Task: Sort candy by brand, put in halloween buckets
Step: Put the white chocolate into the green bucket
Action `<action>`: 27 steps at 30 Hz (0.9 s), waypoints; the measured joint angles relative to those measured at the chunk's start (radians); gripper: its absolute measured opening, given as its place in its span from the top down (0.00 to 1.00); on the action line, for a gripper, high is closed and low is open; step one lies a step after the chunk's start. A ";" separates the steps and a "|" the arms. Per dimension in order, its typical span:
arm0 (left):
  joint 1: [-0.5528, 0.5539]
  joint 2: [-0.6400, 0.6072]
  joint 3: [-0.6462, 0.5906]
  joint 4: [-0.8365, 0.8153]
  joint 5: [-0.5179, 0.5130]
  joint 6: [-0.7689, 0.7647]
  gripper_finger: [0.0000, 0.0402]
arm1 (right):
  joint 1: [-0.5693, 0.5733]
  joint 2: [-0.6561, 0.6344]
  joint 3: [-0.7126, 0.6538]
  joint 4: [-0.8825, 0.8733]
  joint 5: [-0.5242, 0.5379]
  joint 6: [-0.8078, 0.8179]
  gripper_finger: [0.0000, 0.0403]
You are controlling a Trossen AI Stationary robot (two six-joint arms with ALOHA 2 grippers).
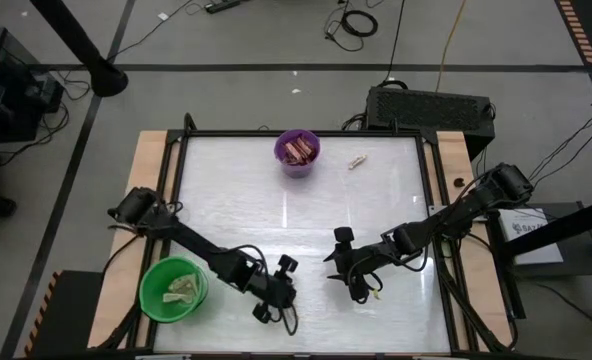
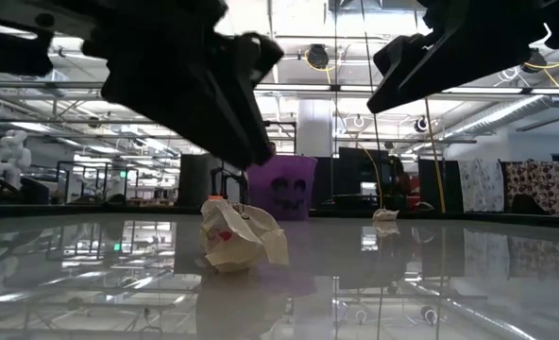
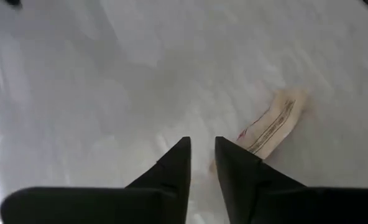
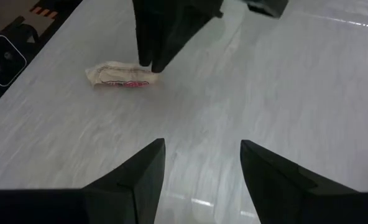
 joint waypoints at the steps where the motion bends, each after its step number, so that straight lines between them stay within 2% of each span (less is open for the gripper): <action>1: 0.008 0.004 0.000 -0.001 0.014 -0.012 0.78 | 0.000 0.000 0.000 -0.002 0.000 0.000 0.50; 7: 0.047 0.020 0.000 -0.006 0.049 -0.077 0.58 | 0.000 0.000 0.000 -0.003 0.000 0.000 0.50; 11: 0.080 0.018 0.000 -0.043 0.184 -0.121 0.48 | 0.000 0.000 0.000 -0.003 0.000 0.002 0.50; 14: 0.105 0.017 0.000 -0.100 0.314 -0.124 0.45 | 0.000 0.000 0.000 -0.004 0.000 0.003 0.50; 16: 0.115 0.017 -0.013 -0.102 0.349 -0.102 0.45 | 0.000 0.000 0.000 -0.006 -0.001 0.003 0.50; 21: 0.118 0.026 -0.030 -0.087 0.270 -0.069 0.45 | 0.000 0.000 0.000 -0.009 -0.001 0.003 0.50; 27: 0.118 0.067 -0.031 -0.034 0.312 -0.043 0.45 | 0.000 0.000 0.000 -0.013 -0.001 0.003 0.50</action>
